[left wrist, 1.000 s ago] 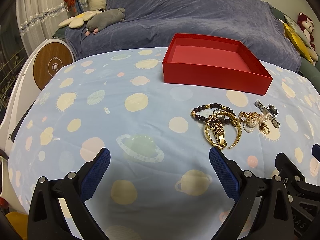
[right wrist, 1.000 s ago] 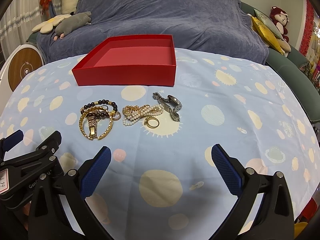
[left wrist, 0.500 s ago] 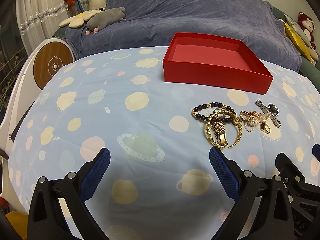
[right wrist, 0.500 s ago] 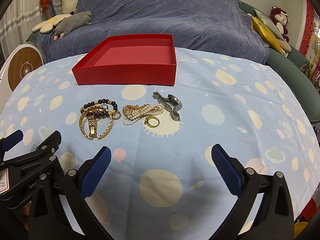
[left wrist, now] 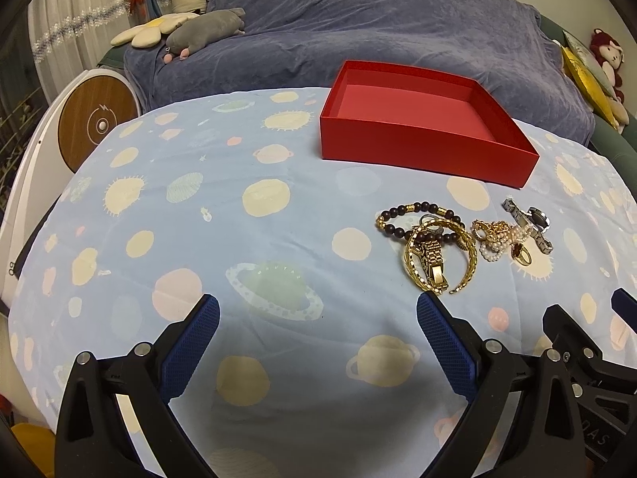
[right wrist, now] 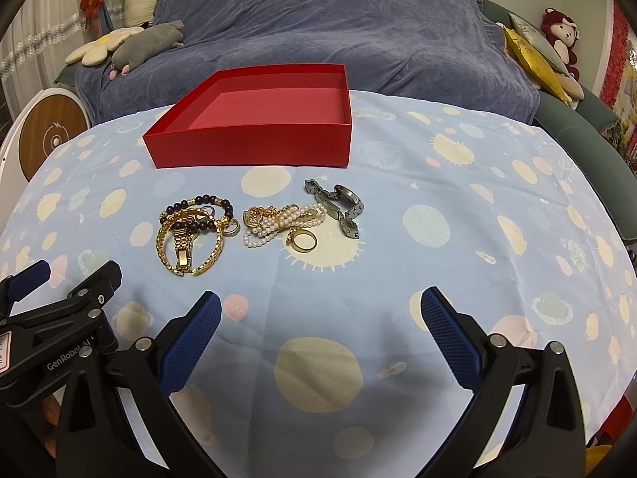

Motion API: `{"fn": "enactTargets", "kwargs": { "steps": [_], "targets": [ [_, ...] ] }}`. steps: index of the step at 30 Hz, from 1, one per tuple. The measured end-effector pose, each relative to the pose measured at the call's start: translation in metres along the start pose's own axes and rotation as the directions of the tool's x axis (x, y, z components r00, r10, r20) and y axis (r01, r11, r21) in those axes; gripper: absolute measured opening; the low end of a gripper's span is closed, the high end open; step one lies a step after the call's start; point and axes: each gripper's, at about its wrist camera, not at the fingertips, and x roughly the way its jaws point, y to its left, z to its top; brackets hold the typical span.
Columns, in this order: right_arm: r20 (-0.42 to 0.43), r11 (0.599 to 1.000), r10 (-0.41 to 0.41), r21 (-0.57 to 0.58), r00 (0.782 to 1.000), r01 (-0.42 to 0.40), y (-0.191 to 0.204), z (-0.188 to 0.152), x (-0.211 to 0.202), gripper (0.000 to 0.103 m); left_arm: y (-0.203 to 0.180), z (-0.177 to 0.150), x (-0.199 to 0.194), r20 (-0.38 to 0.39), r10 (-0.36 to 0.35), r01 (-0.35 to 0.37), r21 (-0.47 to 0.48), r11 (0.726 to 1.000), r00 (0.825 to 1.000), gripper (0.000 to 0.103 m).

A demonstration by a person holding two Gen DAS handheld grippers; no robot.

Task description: Organize jewelry

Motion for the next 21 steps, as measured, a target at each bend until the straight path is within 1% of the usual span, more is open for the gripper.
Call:
{"fn": "enactTargets", "kwargs": {
  "steps": [3, 6, 11, 15, 17, 19, 20, 21],
  "targets": [
    [0.002, 1.0, 0.003, 0.004, 1.0, -0.003, -0.007, 0.003, 0.001, 0.098, 0.0, 0.002, 0.001, 0.0, -0.003, 0.003, -0.003, 1.0, 1.0, 0.097],
    [-0.011, 1.0, 0.019, 0.016, 1.0, -0.019, -0.016, 0.009, 0.004, 0.098, -0.002, 0.005, 0.005, -0.024, -0.028, 0.028, -0.006, 1.0, 0.999, 0.097],
    [-0.043, 0.999, 0.039, -0.001, 0.998, -0.039, -0.031, 0.032, 0.002, 0.098, -0.007, 0.014, 0.011, -0.046, -0.115, 0.115, -0.006, 0.993, 0.992, 0.097],
    [-0.019, 0.998, 0.015, -0.055, 1.0, -0.016, -0.041, 0.059, -0.001, 0.098, -0.017, 0.023, 0.019, -0.049, -0.158, 0.158, 0.003, 0.987, 0.986, 0.097],
    [-0.008, 0.998, 0.016, -0.058, 1.0, -0.017, -0.046, 0.066, 0.001, 0.098, -0.02, 0.025, 0.026, -0.055, -0.158, 0.159, 0.004, 0.987, 0.986, 0.097],
    [0.009, 0.998, 0.046, -0.033, 0.999, -0.046, -0.052, 0.065, 0.003, 0.098, -0.022, 0.024, 0.032, -0.062, -0.151, 0.152, 0.006, 0.988, 0.987, 0.097],
    [0.008, 0.998, 0.052, -0.02, 0.999, -0.052, -0.054, 0.062, 0.005, 0.098, -0.023, 0.023, 0.035, -0.07, -0.156, 0.156, 0.005, 0.988, 0.985, 0.097],
    [-0.012, 0.999, 0.045, -0.004, 0.999, -0.045, -0.055, 0.06, 0.009, 0.098, -0.025, 0.022, 0.037, -0.078, -0.163, 0.164, 0.006, 0.986, 0.984, 0.097]
  ]
}}
